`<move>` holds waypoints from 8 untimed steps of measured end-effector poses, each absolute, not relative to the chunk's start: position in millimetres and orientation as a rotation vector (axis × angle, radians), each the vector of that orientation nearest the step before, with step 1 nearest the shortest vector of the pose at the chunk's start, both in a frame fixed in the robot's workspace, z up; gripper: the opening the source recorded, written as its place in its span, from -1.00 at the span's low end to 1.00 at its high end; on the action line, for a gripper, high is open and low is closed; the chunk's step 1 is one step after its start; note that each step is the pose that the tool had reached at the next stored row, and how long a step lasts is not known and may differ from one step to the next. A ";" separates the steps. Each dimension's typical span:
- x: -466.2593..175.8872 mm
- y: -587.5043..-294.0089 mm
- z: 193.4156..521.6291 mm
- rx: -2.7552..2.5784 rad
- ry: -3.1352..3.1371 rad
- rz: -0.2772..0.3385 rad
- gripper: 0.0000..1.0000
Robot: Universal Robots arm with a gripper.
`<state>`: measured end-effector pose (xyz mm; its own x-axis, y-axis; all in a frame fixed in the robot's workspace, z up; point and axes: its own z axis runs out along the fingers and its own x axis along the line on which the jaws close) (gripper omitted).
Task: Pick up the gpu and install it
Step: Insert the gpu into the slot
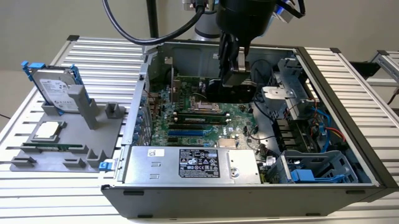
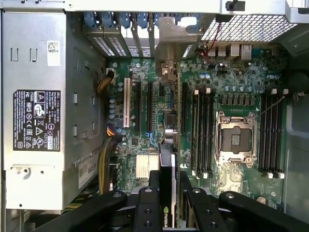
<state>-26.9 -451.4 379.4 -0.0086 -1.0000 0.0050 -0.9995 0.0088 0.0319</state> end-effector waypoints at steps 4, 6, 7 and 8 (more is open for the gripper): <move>-26.9 -451.3 377.3 2.193 -2.213 -0.030 -1.00; -26.9 -451.3 376.3 2.193 -2.213 -0.030 -1.00; -26.9 -451.3 375.7 2.193 -2.213 -0.030 -1.00; -26.9 -451.2 375.2 2.193 -2.213 -0.030 -1.00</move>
